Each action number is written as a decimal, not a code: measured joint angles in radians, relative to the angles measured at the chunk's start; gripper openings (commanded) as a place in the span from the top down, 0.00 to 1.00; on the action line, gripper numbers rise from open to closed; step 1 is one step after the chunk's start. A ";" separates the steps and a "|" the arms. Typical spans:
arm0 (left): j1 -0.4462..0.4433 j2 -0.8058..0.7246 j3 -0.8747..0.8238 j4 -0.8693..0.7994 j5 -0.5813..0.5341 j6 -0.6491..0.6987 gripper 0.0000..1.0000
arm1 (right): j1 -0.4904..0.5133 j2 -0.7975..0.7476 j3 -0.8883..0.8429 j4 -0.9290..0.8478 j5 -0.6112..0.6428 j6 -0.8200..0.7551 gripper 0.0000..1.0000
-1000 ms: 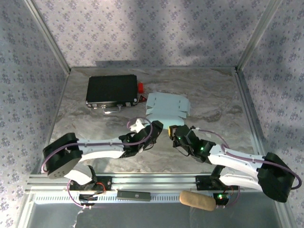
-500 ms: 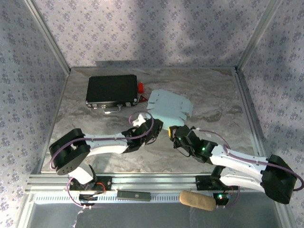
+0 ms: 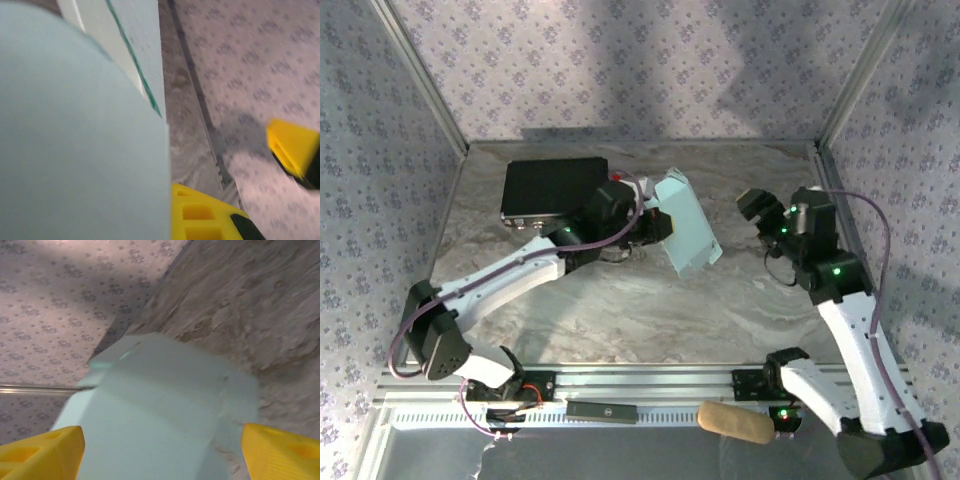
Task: Fold the paper box
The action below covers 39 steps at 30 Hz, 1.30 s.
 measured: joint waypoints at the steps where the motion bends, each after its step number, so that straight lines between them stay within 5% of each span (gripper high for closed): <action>1: 0.026 -0.020 0.000 -0.012 0.042 0.035 1.00 | -0.058 0.011 -0.002 0.002 -0.050 -0.031 0.13; 7: 0.186 -0.086 0.062 -0.082 0.292 0.187 1.00 | -0.294 0.136 -0.156 0.203 -0.380 -0.080 0.10; 16: 0.275 -0.095 0.076 -0.039 0.495 0.168 1.00 | -0.275 0.205 -0.272 0.332 -0.472 -0.066 0.12; 26: 0.280 -0.059 0.021 0.101 0.521 0.004 1.00 | -0.262 0.071 -0.603 0.683 -0.476 0.204 0.03; 39: 0.385 -0.058 0.034 0.254 0.484 -0.362 1.00 | -0.237 0.403 -0.601 1.244 -0.555 0.804 0.02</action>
